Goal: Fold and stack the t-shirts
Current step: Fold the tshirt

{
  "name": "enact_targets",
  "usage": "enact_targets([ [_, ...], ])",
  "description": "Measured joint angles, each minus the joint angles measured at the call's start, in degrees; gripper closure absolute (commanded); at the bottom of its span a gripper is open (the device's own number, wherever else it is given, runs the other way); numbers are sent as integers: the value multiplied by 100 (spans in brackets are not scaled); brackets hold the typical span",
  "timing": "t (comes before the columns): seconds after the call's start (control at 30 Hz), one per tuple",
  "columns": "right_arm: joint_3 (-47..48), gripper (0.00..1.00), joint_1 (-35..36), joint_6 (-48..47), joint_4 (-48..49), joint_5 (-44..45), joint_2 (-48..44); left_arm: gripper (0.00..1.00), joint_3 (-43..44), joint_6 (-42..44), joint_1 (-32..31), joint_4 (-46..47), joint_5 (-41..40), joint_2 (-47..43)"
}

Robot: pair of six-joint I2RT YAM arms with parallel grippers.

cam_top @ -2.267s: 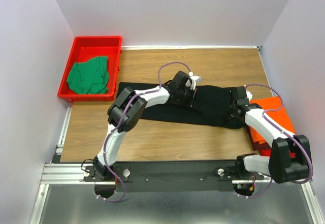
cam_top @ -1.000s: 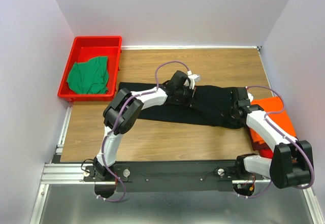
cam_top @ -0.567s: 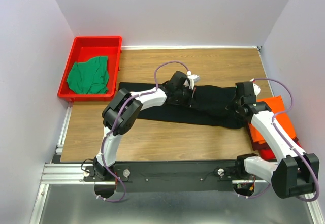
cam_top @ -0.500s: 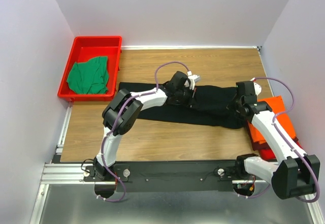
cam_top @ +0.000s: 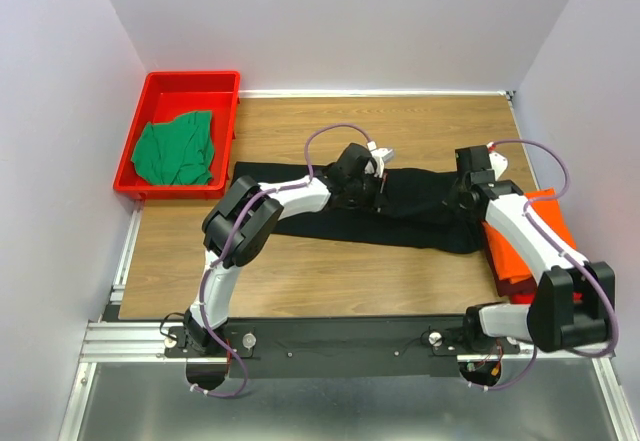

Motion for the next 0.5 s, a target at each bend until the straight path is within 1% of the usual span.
enact_targets([
  [0.33, 323, 100, 26, -59, 369, 109, 796, 92, -260, -354, 0, 136, -417, -35],
  [0.37, 365, 100, 31, -59, 426, 114, 887, 86, -282, -376, 0, 151, -450, -44],
  [0.5, 380, 100, 33, -59, 533, 186, 997, 77, -417, -439, 0, 212, -601, -131],
])
